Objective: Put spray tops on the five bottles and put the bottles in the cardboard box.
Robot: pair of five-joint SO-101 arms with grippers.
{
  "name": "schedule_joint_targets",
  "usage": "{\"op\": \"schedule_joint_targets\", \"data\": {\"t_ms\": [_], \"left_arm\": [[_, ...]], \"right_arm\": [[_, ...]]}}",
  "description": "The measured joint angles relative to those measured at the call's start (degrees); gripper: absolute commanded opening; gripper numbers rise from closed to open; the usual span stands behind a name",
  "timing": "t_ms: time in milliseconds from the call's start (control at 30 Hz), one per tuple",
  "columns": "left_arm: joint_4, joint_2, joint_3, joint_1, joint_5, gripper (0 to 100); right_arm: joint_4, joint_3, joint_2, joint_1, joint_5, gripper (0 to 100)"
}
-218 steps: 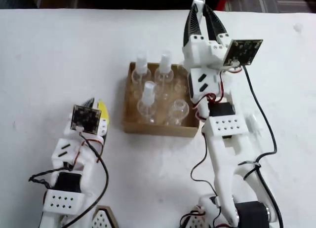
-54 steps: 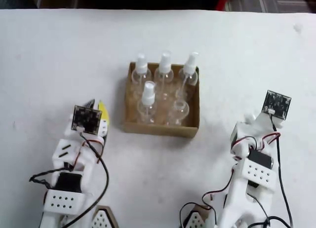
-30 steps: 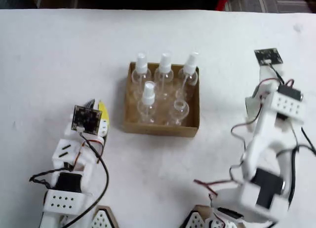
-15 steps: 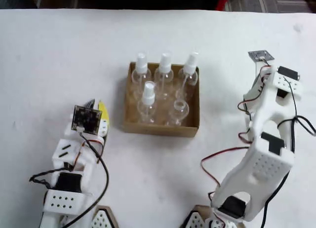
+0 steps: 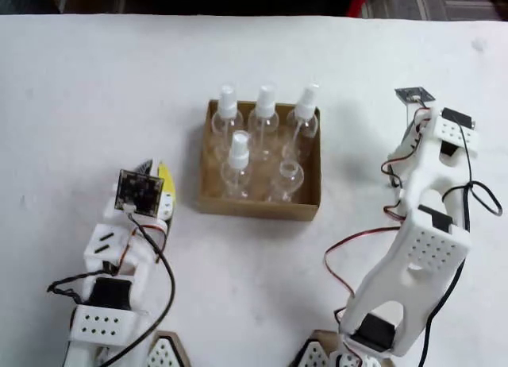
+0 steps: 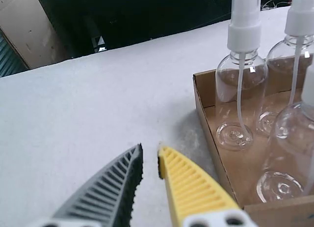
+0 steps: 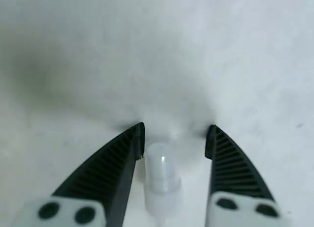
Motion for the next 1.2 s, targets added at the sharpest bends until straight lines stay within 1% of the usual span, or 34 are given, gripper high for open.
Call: {"op": "schedule_joint_targets", "data": {"t_ms": [67,200,300,533,700,800,1000,1200], "left_arm": [[0.0,0.0,0.0,0.0,0.0,6],[0.0,0.0,0.0,0.0,0.0,6],[0.0,0.0,0.0,0.0,0.0,6],[0.0,0.0,0.0,-0.1,0.0,6],[0.0,0.0,0.0,-0.1,0.0,6],[0.0,0.0,0.0,-0.1,0.0,6],[0.0,0.0,0.0,-0.1,0.0,6],[0.0,0.0,0.0,-0.1,0.0,6]], "right_arm": [[0.1,-1.1,0.8,0.0,0.0,15.3],[0.1,-2.2,1.1,0.4,0.0,6.2],[-0.4,-2.4,1.1,0.5,0.0,1.3],[-0.4,-2.8,1.6,0.4,0.1,1.5],[4.5,-4.9,-0.1,0.3,0.1,1.5],[9.1,-6.8,-3.9,-0.8,0.0,1.5],[18.2,-8.4,-14.1,-5.6,0.1,1.5],[20.6,-8.5,-27.4,-10.2,0.1,1.5]]}}
